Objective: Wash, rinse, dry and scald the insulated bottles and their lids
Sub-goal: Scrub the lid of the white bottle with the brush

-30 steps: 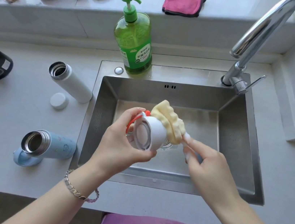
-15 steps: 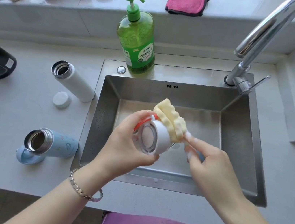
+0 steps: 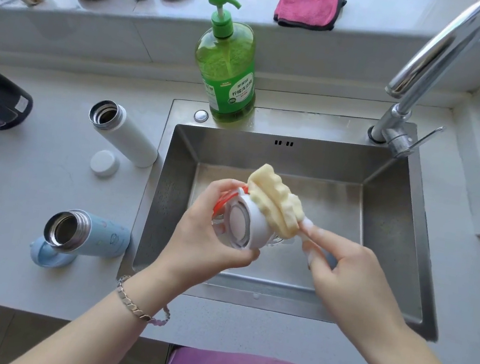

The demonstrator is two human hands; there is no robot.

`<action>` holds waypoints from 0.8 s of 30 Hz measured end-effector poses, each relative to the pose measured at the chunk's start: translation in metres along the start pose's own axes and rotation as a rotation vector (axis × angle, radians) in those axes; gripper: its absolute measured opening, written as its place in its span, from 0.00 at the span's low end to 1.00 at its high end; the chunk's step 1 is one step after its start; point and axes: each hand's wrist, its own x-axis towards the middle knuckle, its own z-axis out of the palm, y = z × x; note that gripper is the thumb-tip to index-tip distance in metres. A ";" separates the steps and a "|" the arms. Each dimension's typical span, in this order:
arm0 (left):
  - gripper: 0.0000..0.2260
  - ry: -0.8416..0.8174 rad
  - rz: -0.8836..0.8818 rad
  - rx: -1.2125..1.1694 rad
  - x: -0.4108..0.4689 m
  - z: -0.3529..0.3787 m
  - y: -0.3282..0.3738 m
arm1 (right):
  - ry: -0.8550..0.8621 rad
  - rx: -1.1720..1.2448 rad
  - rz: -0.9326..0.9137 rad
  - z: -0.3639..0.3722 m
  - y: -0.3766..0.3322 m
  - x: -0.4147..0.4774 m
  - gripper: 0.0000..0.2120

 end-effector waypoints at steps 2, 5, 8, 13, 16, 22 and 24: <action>0.32 0.015 0.002 -0.062 0.001 0.001 -0.001 | -0.004 -0.005 -0.068 0.004 -0.006 -0.006 0.19; 0.33 -0.004 0.007 -0.099 0.001 -0.001 -0.001 | -0.010 0.001 0.039 0.000 0.005 0.002 0.17; 0.33 -0.023 -0.003 -0.167 0.003 -0.005 0.004 | -0.003 0.164 0.193 -0.008 0.021 0.014 0.15; 0.34 -0.037 -0.130 -0.317 0.009 -0.007 0.006 | -0.054 0.706 0.313 0.001 0.002 0.009 0.16; 0.35 -0.095 -0.149 -0.268 0.011 -0.001 0.007 | -0.107 0.844 0.313 0.010 -0.004 0.013 0.15; 0.32 -0.164 -0.227 -0.267 0.014 0.007 0.010 | -0.054 0.840 0.254 0.021 -0.002 0.009 0.14; 0.30 -0.118 -0.254 -0.276 0.015 0.014 0.012 | -0.062 0.809 0.219 0.026 -0.003 0.004 0.15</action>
